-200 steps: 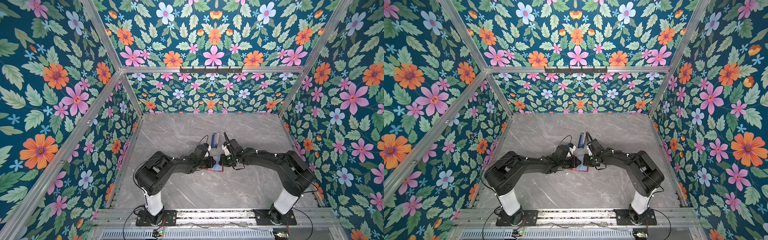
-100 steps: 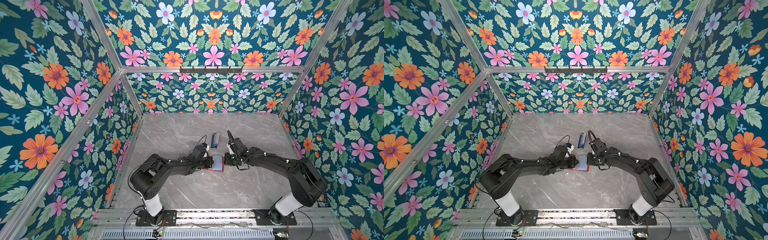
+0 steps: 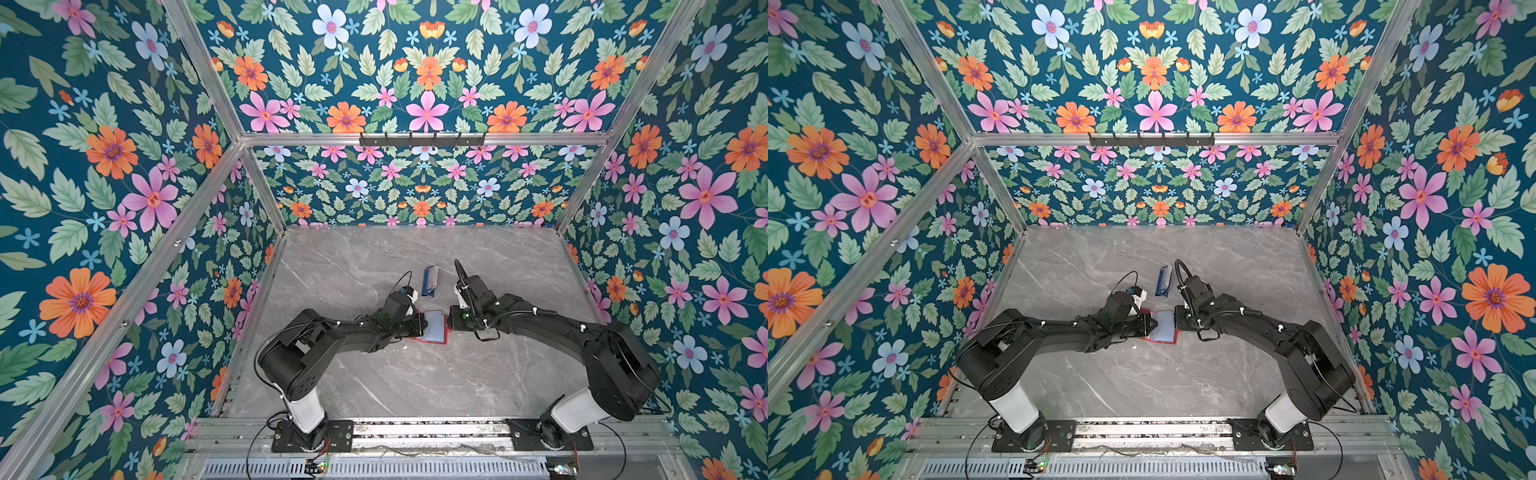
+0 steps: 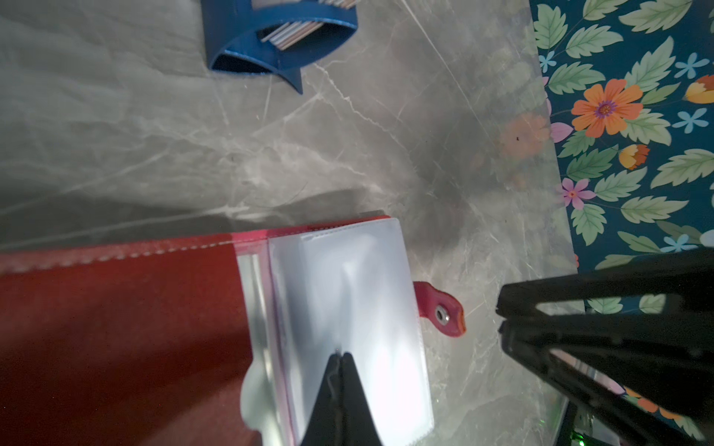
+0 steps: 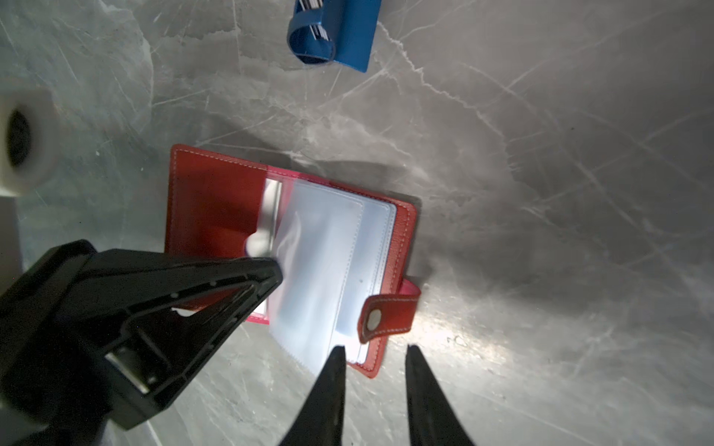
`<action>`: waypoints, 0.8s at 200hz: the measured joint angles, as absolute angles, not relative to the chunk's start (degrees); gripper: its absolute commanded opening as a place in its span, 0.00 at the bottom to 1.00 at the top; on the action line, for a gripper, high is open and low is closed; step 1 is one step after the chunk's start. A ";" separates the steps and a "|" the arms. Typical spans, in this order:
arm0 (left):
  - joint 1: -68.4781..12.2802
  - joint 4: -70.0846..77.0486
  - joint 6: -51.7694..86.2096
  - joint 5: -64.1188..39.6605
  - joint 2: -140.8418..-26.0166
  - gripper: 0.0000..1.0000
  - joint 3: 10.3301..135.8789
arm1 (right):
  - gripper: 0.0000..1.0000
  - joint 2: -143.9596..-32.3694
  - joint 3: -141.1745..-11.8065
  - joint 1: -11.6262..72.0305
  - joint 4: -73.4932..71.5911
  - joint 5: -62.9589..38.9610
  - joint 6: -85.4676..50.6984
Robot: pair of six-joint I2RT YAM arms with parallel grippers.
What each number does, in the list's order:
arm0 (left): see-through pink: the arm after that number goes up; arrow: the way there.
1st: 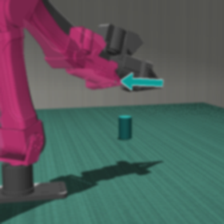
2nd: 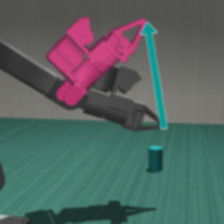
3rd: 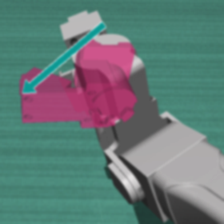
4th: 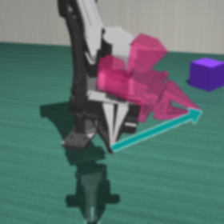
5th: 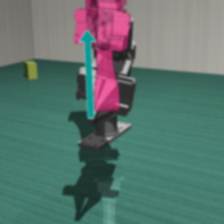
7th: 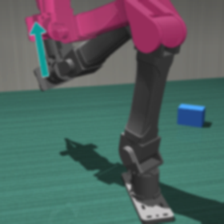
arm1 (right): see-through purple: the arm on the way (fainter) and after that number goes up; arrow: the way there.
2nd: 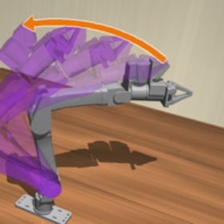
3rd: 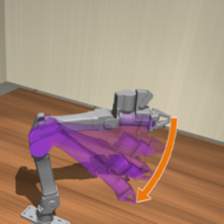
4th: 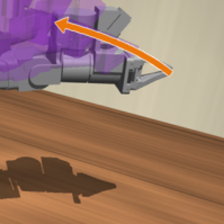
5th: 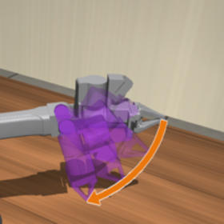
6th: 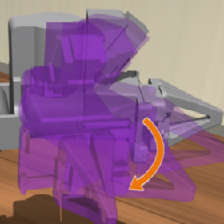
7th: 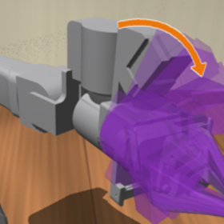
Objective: Insert credit cards into a card holder
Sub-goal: Open the card holder at the center of the table.
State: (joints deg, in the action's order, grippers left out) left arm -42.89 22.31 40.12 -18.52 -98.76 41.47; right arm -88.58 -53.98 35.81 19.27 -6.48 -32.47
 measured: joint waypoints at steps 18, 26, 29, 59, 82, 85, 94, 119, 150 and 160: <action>-42.89 22.70 40.34 -18.50 -98.61 0.00 41.10 | 0.18 -88.58 -54.30 36.14 19.33 -7.55 -31.38; -42.89 22.74 40.36 -18.48 -98.52 0.00 40.99 | 0.14 -88.68 -54.41 36.27 19.40 -8.12 -31.29; -42.89 22.76 40.36 -18.48 -98.50 0.00 40.95 | 0.13 -88.77 -54.48 36.34 19.40 -8.43 -31.27; -42.89 23.11 40.49 -18.35 -98.43 0.00 40.84 | 0.06 -90.39 -54.81 36.95 19.57 -10.20 -31.00; -42.89 23.16 40.49 -18.26 -98.39 0.00 40.84 | 0.03 -91.98 -55.35 37.15 19.64 -10.79 -31.07; -42.89 23.16 40.49 -18.26 -98.37 0.00 40.84 | 0.03 -92.18 -55.46 37.17 19.66 -10.81 -31.09; -42.89 23.20 40.51 -18.26 -98.32 0.00 40.82 | 0.02 -92.68 -55.72 37.23 19.66 -10.96 -31.11; -42.89 23.33 40.51 -18.09 -98.02 0.00 40.62 | 0.02 -94.19 -56.73 37.56 19.64 -11.42 -31.35; -42.87 23.68 40.75 -18.09 -97.78 0.00 40.18 | 0.04 -97.56 -57.65 37.69 19.70 -11.75 -31.79; -42.87 23.77 40.88 -18.09 -97.71 0.00 40.03 | 0.05 -98.04 -57.89 37.71 19.79 -11.77 -31.97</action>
